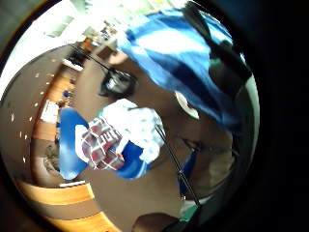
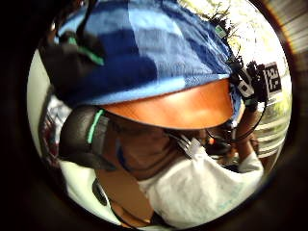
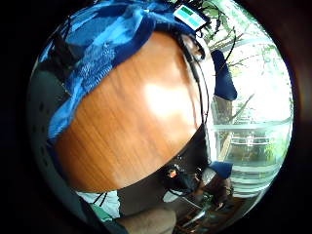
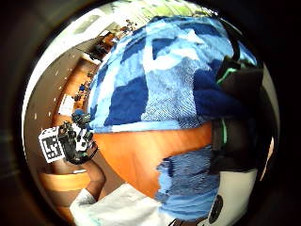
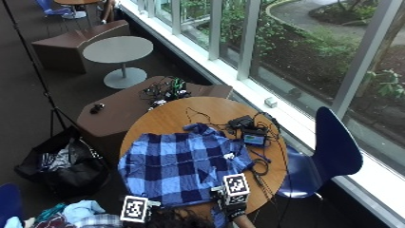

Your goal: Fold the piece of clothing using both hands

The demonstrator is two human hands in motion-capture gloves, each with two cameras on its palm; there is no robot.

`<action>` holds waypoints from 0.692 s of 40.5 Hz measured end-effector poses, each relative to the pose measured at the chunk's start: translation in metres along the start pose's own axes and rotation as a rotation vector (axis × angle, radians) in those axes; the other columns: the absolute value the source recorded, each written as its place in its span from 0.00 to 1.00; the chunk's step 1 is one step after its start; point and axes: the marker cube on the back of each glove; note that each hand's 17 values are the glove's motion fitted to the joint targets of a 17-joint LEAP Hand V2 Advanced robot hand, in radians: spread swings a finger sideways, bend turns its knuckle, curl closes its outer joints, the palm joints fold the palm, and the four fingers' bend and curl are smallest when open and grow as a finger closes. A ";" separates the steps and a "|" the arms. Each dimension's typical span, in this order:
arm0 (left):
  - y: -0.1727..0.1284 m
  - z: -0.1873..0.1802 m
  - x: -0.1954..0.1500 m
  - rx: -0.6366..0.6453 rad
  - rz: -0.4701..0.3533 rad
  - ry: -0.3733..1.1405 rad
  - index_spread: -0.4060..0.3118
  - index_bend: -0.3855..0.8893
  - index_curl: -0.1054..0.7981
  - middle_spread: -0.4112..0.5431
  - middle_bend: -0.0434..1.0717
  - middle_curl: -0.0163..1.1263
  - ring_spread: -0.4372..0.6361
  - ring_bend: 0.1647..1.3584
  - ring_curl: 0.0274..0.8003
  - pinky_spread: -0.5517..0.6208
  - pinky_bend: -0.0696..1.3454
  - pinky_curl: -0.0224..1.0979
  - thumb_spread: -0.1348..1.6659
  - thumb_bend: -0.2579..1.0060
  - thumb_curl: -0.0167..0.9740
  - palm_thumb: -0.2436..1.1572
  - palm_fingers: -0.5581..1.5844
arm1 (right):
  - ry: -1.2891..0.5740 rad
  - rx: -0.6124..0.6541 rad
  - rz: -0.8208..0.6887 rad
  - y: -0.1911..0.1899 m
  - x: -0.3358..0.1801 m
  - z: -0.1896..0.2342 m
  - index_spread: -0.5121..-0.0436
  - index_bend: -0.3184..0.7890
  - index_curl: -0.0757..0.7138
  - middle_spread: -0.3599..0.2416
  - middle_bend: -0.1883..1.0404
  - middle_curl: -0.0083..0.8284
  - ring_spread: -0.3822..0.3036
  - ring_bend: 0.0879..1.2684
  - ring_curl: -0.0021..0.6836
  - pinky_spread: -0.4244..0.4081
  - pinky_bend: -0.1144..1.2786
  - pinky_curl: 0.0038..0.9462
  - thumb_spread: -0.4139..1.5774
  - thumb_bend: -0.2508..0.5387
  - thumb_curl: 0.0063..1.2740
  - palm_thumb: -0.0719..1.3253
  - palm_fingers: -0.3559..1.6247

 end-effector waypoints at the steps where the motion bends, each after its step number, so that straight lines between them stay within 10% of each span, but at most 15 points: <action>1: 0.004 -0.005 0.005 0.005 0.006 0.023 0.26 0.54 0.52 0.24 0.25 0.33 0.30 0.28 0.31 0.55 0.29 0.25 0.73 0.28 0.33 0.50 0.69 | -0.001 0.004 -0.017 0.001 0.000 -0.003 0.39 0.62 0.52 0.37 0.34 0.39 0.35 0.31 0.40 0.54 0.29 0.29 0.81 0.58 0.30 0.63 0.62; 14: 0.005 -0.094 -0.022 -0.274 0.263 0.157 0.13 0.48 0.57 0.09 0.36 0.41 0.06 0.40 0.45 0.32 0.21 0.29 0.66 0.30 0.41 0.71 0.84 | -0.139 -0.383 -0.409 0.018 0.011 -0.110 0.44 0.44 0.57 0.21 0.41 0.48 0.16 0.43 0.55 0.36 0.23 0.33 0.79 0.63 0.33 0.77 0.78; 28: -0.221 -0.047 -0.065 -0.572 0.160 0.065 0.13 0.42 0.57 0.06 0.37 0.43 0.02 0.46 0.51 0.26 0.21 0.33 0.67 0.25 0.42 0.74 0.84 | -0.509 -0.429 -0.206 -0.255 0.015 -0.109 0.45 0.33 0.44 0.19 0.41 0.52 0.17 0.58 0.66 0.16 0.42 0.41 0.76 0.48 0.32 0.75 0.81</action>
